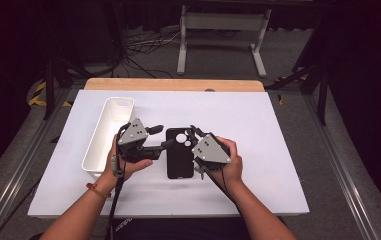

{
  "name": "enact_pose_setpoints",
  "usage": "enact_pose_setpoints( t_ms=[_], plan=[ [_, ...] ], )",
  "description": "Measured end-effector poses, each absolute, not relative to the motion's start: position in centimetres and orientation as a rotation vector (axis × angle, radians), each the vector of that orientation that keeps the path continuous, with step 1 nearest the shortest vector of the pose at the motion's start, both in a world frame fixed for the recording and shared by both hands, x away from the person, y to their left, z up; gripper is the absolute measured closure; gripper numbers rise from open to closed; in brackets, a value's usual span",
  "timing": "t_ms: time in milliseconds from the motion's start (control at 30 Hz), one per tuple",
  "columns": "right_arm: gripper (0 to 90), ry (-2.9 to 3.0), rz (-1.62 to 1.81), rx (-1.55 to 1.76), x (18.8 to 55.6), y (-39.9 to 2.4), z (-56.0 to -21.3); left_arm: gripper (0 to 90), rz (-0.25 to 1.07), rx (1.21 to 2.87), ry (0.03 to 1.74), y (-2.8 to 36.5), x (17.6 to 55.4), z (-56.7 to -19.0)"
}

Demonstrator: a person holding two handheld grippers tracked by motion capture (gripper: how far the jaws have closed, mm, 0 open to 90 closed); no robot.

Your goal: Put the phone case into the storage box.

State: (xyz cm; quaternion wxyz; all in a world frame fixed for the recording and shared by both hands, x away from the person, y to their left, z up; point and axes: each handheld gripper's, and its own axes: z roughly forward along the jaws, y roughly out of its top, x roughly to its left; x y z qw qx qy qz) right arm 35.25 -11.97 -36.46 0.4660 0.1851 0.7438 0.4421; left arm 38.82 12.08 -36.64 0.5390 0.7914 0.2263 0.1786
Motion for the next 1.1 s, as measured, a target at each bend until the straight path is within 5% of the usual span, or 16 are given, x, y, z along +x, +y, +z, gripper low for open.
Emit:
enact_pose_setpoints(
  t_ms=[1100],
  plan=[
    [81.2, 1.758, 1.047, 0.326, 33.5, -10.8, -37.0, 79.1, 0.411, 1.855, 0.513, 12.7, 38.0, -36.1]
  ],
)
